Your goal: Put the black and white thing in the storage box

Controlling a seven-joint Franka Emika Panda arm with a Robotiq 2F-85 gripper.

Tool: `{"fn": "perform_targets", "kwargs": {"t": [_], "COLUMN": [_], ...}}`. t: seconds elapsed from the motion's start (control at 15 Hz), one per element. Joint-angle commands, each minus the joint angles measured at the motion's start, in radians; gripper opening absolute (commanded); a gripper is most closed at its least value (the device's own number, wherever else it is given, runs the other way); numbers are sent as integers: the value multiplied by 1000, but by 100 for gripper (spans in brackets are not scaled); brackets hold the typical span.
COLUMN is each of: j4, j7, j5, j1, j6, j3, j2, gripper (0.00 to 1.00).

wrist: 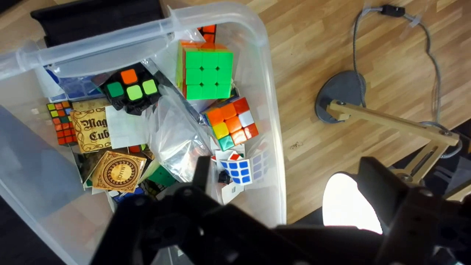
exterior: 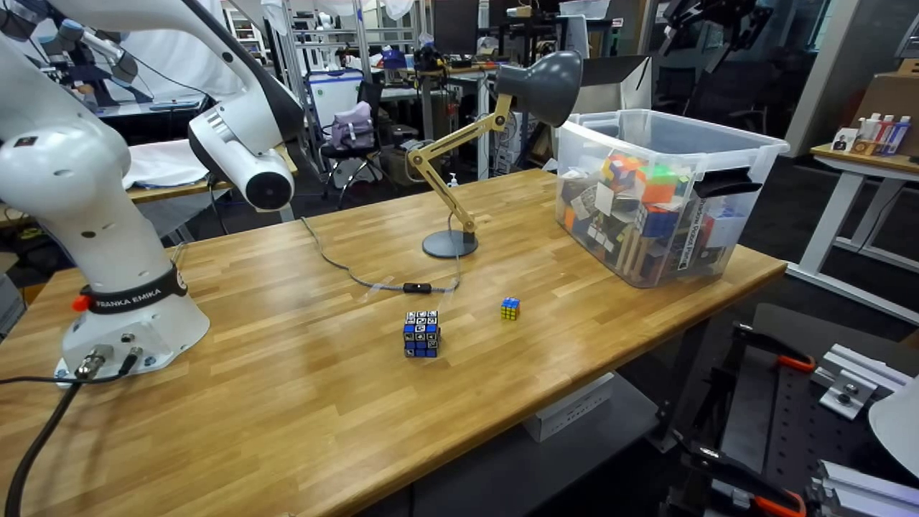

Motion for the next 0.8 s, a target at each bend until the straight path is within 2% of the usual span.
{"fn": "perform_targets", "kwargs": {"t": [0.0, 0.2, 0.27, 0.73], "j4": [-10, 10, 2, 1], "j7": [-68, -102, -75, -76], "j5": [-20, -24, -7, -7], "j1": [6, 6, 3, 3], "j6": [-127, -283, -222, -233], "j3": [-7, -9, -4, -5], "j2": [-86, -134, -118, -123], "gripper": [100, 100, 100, 100]}}
